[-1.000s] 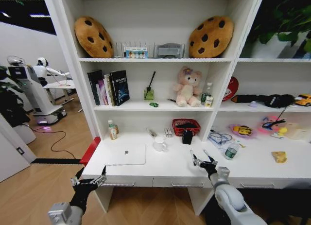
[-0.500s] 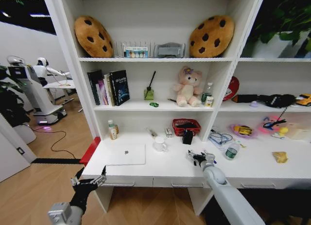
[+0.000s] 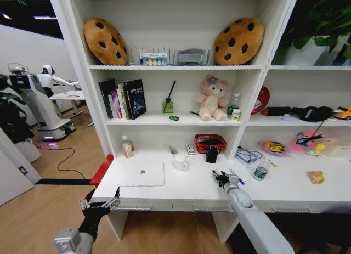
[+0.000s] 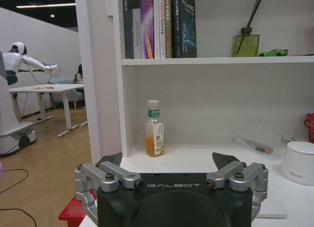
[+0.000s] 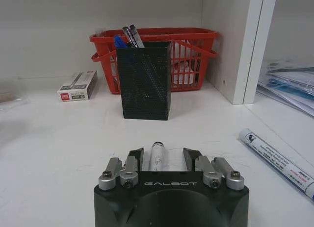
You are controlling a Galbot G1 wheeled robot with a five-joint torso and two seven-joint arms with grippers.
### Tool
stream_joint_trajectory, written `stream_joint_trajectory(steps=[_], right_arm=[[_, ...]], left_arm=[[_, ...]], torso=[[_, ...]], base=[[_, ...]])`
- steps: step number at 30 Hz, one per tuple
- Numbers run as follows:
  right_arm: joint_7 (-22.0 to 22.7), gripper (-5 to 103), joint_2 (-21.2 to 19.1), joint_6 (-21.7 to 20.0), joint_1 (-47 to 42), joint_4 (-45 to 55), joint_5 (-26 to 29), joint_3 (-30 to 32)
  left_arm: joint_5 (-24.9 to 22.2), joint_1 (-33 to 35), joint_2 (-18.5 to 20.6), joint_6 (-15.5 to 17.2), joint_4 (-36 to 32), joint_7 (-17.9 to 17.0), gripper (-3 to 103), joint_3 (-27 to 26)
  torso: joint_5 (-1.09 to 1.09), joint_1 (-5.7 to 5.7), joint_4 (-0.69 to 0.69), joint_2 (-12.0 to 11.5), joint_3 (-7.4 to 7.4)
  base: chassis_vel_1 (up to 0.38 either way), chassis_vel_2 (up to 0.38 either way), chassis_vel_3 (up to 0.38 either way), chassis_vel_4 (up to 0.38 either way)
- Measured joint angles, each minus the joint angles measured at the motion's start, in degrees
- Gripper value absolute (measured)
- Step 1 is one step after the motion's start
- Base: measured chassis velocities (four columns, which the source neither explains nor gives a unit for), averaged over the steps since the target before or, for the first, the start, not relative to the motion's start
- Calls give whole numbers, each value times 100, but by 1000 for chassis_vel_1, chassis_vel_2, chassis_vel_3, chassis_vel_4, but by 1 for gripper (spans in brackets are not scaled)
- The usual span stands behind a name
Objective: Organize the objects on the table.
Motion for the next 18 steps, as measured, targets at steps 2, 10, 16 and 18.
stream_joint_trajectory(steps=[2,10,16,18], right_arm=[[0,47,-20,0,1,0,2,0],[-10,14,-124,-4,45,-2,31,-2],[-29,1,-195,-48,-10,77,69,25],[-30,1,-212,-48,-30,90,71,36]], left_arm=[[0,0,0,0,0,0,100,0],[0,0,0,0,0,0,100,0],[0,0,0,0,0,0,100,0],[0,0,0,0,0,0,100,0]], torso=[[0,0,0,0,0],[0,0,0,0,0],[-1,-1,0,0,0],[0,-1,0,0,0]], base=[[0,0,0,0],[0,0,0,0],[0,0,0,0],[0,0,0,0]])
